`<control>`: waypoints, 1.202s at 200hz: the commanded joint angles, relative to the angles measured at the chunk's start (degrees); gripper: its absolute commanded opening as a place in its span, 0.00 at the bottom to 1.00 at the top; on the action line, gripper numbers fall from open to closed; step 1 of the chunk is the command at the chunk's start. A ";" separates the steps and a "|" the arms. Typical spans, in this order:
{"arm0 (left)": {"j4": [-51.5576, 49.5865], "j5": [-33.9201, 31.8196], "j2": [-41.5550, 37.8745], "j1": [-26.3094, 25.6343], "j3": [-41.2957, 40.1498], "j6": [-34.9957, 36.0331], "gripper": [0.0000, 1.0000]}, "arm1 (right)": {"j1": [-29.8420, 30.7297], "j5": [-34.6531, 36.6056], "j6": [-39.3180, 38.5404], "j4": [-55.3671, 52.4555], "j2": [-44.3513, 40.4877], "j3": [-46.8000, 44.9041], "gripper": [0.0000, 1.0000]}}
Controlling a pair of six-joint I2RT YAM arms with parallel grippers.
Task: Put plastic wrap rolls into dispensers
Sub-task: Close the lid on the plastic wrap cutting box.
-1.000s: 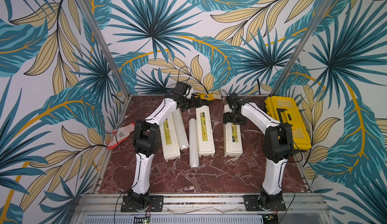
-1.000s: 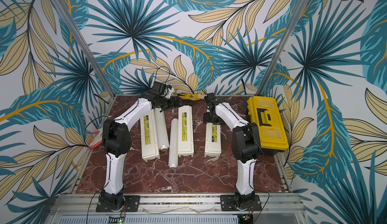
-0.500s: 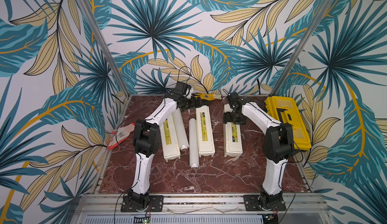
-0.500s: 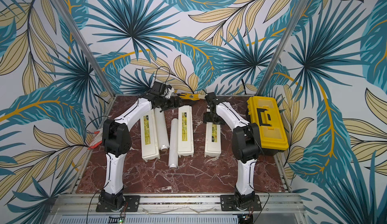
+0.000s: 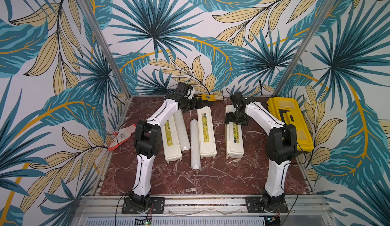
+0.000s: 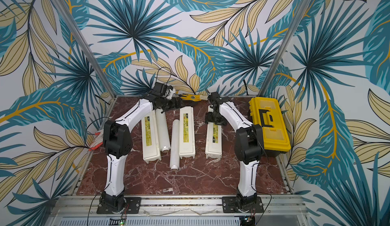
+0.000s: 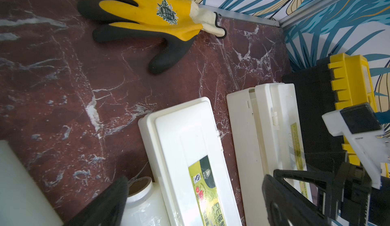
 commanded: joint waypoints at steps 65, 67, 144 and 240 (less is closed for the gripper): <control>-0.09 0.12 -0.51 0.02 1.15 0.02 1.00 | 0.02 0.99 -0.36 1.06 0.35 -2.14 0.86; -0.11 0.11 -0.51 0.04 1.24 -0.04 1.00 | 0.02 1.03 -0.31 1.19 0.41 -2.25 0.86; -0.09 -0.03 -0.60 -0.23 1.46 -0.14 1.00 | 0.29 2.70 -1.03 4.50 -0.38 -5.18 0.92; -0.70 1.28 -2.70 -1.89 2.44 -0.02 0.99 | 0.29 6.07 -3.12 3.71 -1.58 -5.33 0.99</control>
